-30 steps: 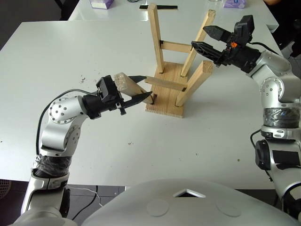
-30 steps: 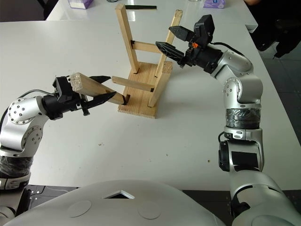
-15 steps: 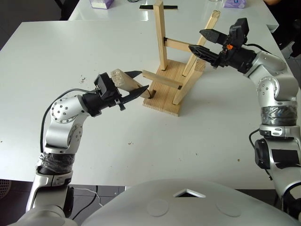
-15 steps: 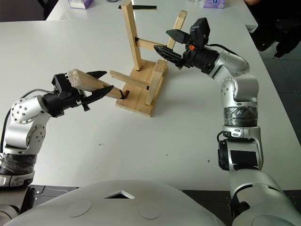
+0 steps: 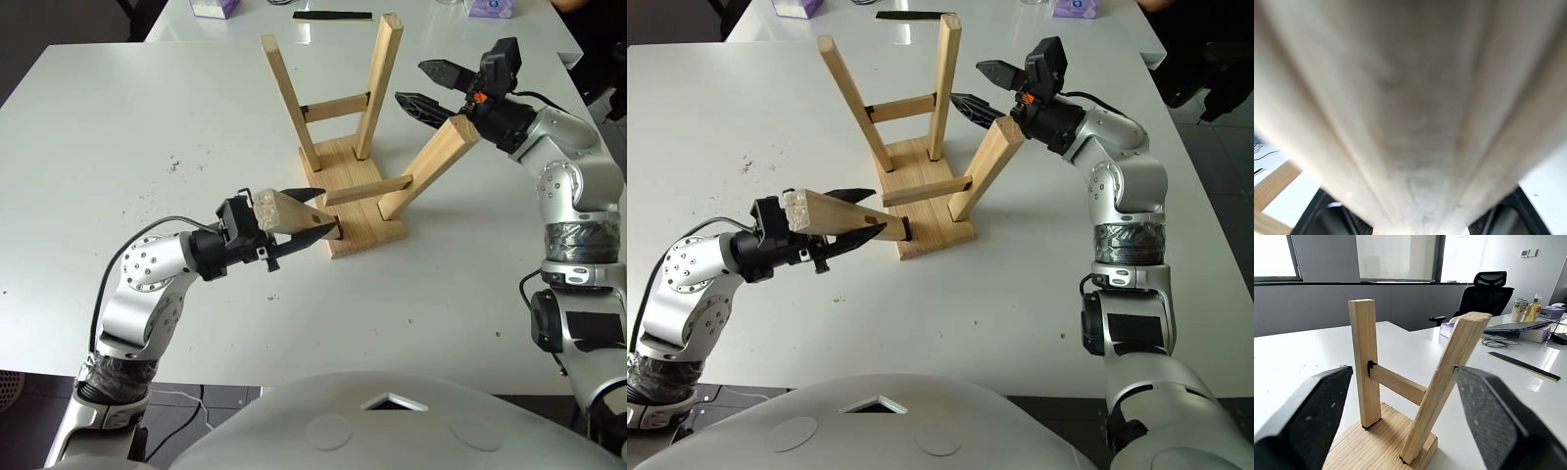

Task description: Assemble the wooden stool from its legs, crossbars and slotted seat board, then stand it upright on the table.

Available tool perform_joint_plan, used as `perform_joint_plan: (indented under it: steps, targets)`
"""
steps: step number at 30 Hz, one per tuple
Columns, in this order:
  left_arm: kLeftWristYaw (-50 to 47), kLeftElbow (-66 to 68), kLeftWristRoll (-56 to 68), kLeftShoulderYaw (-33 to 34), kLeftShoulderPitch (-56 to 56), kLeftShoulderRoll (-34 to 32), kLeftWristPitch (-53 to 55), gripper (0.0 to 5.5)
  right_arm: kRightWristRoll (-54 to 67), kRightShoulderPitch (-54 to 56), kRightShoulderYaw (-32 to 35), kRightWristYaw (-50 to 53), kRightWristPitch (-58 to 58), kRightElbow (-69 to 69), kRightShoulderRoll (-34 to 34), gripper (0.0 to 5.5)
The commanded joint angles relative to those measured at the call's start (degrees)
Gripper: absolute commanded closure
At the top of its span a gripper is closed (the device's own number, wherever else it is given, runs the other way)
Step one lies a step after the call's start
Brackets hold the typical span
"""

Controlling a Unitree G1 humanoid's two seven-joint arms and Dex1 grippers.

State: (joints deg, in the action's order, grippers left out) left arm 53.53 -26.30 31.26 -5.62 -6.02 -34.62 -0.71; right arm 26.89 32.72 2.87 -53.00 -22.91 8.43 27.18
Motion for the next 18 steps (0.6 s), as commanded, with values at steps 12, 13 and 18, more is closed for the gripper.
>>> perform_joint_plan:
  steps: [12,13,18]
  targets:
    - [-0.4,4.7,0.4,5.3,5.0,-2.7,5.9,3.45,-0.4,-0.4,0.3,0.4,-0.3,-1.0,0.7,1.7]
    - [-0.7,4.4,0.8,5.5,5.2,-2.4,6.1,3.45,-0.5,-0.2,0.3,0.3,-0.3,-0.8,0.7,1.7]
    - [-0.9,4.5,0.7,4.1,4.0,-0.9,6.7,3.45,-0.7,0.3,0.0,-0.3,-0.3,-0.3,0.9,1.7]
